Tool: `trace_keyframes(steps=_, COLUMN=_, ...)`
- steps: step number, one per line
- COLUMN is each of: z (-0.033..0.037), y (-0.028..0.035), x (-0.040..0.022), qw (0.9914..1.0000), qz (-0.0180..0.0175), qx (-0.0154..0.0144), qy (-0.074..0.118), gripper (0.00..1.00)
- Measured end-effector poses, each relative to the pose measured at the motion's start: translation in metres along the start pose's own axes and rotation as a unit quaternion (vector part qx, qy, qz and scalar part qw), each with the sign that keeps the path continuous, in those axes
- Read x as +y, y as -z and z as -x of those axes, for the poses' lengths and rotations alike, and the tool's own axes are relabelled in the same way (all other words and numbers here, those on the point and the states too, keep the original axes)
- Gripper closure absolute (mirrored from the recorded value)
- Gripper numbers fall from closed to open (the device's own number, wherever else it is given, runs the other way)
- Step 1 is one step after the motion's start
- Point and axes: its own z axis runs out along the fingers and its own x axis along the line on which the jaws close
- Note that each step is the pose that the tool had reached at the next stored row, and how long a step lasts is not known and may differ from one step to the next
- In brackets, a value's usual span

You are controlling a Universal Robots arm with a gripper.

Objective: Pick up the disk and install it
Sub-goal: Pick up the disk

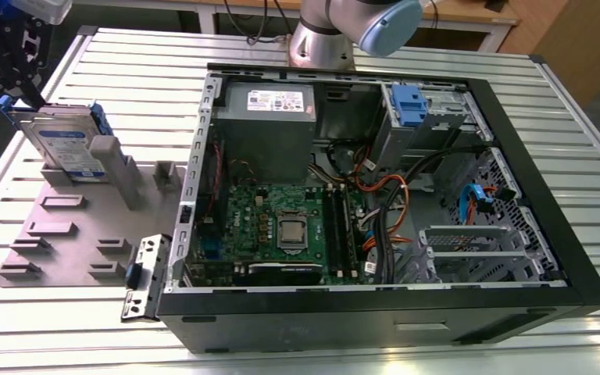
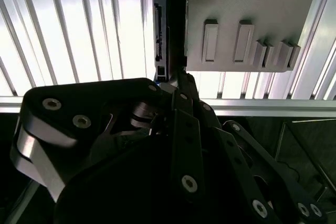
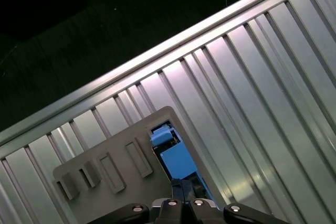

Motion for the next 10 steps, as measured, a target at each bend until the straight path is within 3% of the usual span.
trace_keyframes(steps=10, z=0.0000, y=0.0000, x=0.0000, qw=0.99997, qz=0.0002, qx=0.0003, qy=0.008, gripper=0.89)
